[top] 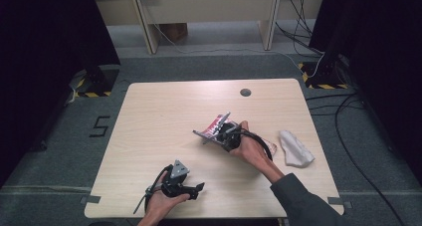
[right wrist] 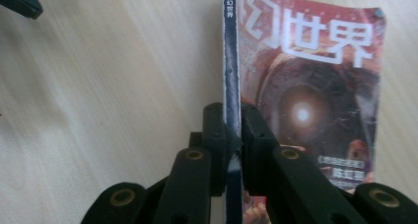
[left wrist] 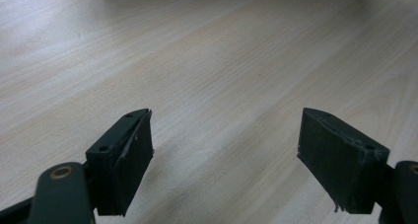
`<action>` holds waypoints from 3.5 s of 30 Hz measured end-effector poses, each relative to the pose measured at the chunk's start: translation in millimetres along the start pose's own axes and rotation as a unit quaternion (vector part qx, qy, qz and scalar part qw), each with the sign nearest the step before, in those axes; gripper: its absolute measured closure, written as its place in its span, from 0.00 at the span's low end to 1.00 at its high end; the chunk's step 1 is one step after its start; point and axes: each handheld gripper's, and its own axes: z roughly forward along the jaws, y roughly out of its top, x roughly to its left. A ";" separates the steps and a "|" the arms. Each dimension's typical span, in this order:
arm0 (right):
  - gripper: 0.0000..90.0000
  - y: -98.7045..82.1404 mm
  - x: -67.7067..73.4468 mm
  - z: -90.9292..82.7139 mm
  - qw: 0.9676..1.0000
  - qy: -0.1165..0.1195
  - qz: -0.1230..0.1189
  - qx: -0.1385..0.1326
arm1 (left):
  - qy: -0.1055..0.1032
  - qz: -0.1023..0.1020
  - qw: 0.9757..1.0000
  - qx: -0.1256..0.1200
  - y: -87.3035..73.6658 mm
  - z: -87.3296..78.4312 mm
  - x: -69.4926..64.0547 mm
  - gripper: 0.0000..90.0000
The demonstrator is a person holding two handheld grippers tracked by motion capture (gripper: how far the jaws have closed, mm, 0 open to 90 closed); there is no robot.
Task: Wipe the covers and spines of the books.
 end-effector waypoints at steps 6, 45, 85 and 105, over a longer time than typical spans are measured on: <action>0.89 -4.8 5.3 8.3 1.000 0.012 0.007 0.003 | 0.003 0.000 1.000 -0.001 -0.5 0.4 -0.3 0.23; 0.44 -65.8 -40.2 26.5 0.986 0.021 0.142 -0.083 | 0.012 0.003 1.000 -0.014 6.0 6.6 0.2 0.23; 0.33 -152.6 -16.2 19.6 0.972 0.003 0.202 -0.120 | 0.007 -0.013 1.000 0.002 43.2 57.2 23.5 0.27; 0.22 -161.6 37.8 11.4 0.974 -0.008 0.190 -0.121 | 0.028 0.011 1.000 0.000 67.9 77.4 38.0 0.33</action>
